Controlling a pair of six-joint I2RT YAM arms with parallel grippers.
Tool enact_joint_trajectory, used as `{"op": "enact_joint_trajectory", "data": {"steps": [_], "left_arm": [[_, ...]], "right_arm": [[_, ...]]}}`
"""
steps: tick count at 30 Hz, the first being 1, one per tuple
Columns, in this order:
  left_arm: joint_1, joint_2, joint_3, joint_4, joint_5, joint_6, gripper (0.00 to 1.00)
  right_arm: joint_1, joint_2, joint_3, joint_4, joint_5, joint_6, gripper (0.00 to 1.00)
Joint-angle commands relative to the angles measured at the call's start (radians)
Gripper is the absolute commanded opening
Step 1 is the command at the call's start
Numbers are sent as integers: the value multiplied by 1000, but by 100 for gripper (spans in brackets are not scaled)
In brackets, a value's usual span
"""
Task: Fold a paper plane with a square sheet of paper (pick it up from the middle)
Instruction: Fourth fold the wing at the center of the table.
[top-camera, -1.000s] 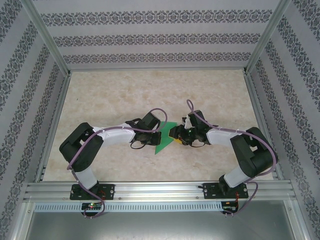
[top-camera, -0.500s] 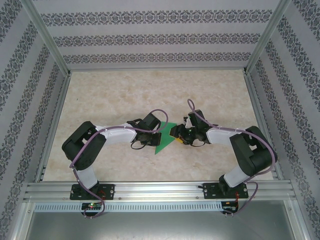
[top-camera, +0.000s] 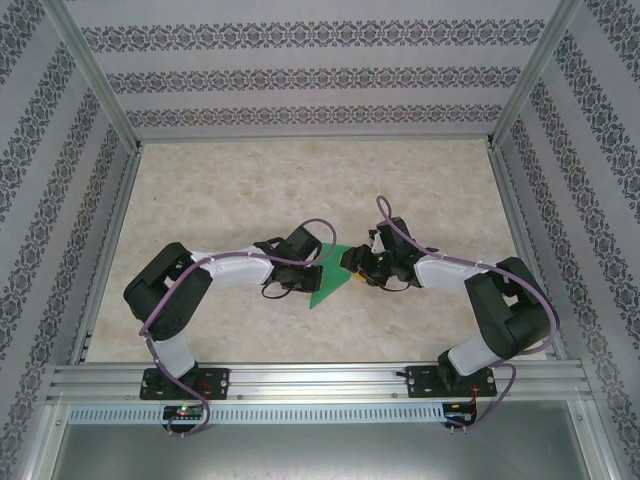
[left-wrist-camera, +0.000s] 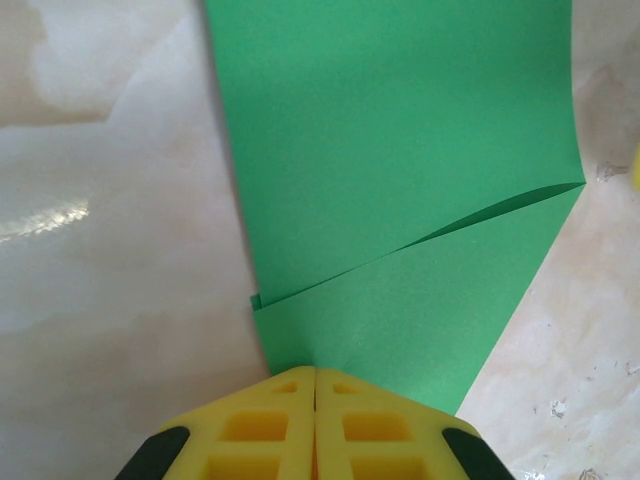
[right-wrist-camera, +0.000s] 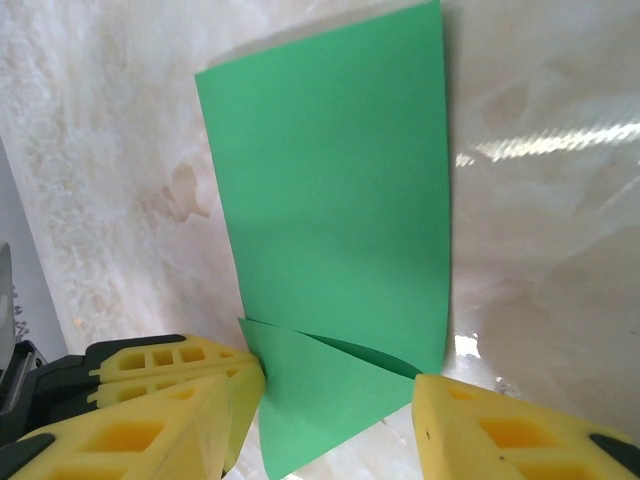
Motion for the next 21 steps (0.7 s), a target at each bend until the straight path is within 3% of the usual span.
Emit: {"op": "enact_joint_trajectory", "data": {"steps": [1, 21], "left_arm": [[13, -26, 23, -24, -10, 26, 9], [27, -35, 21, 7, 4, 19, 13]], "right_arm": [[-12, -11, -25, 5, 30, 14, 51], [11, 62, -6, 114, -54, 50, 52]]}}
